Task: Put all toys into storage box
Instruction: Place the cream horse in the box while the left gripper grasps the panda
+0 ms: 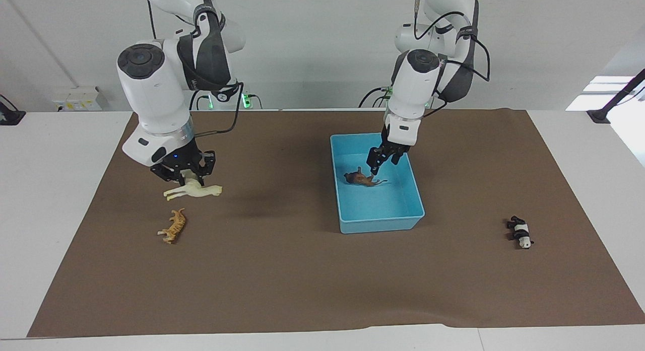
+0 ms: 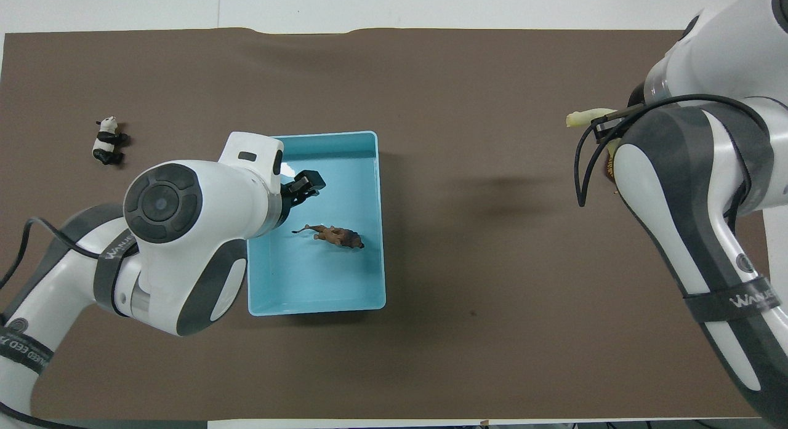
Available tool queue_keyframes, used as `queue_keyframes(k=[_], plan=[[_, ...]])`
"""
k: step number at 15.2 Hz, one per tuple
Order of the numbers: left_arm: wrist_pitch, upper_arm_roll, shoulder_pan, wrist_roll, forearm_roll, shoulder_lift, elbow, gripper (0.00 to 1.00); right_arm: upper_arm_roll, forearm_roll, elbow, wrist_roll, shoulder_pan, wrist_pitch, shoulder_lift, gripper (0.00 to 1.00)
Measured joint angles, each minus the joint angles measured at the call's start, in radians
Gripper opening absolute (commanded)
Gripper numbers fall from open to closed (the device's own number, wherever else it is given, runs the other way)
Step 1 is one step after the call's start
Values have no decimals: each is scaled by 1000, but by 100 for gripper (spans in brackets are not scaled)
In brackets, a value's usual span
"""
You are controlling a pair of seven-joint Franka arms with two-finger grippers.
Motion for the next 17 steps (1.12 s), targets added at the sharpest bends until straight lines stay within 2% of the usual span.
queue_keyframes(k=[2, 4, 6, 8, 10, 13, 16, 17], plan=[[-3, 6, 81, 211, 0, -2, 26, 100, 6, 1, 11, 99, 67, 0, 0, 0], [7, 10, 191, 460, 0, 4, 39, 100, 12, 1, 42, 233, 178, -3, 10, 0], [25, 14, 293, 717, 0, 39, 75, 100, 15, 2, 115, 367, 285, -29, 54, 0], [52, 16, 353, 927, -1, 124, 157, 100, 17, 5, 241, 491, 367, -57, 145, 0], [142, 15, 374, 1027, -1, 230, 227, 100, 17, 13, 343, 590, 424, -61, 241, 0], [267, 14, 397, 1110, 76, 381, 280, 100, 14, 11, 450, 736, 521, -44, 394, 0], [326, 13, 450, 1183, 116, 502, 355, 100, 11, 3, 498, 833, 602, 13, 500, 0], [329, 12, 468, 1213, 116, 518, 368, 100, 11, 2, 500, 854, 621, 38, 514, 99]])
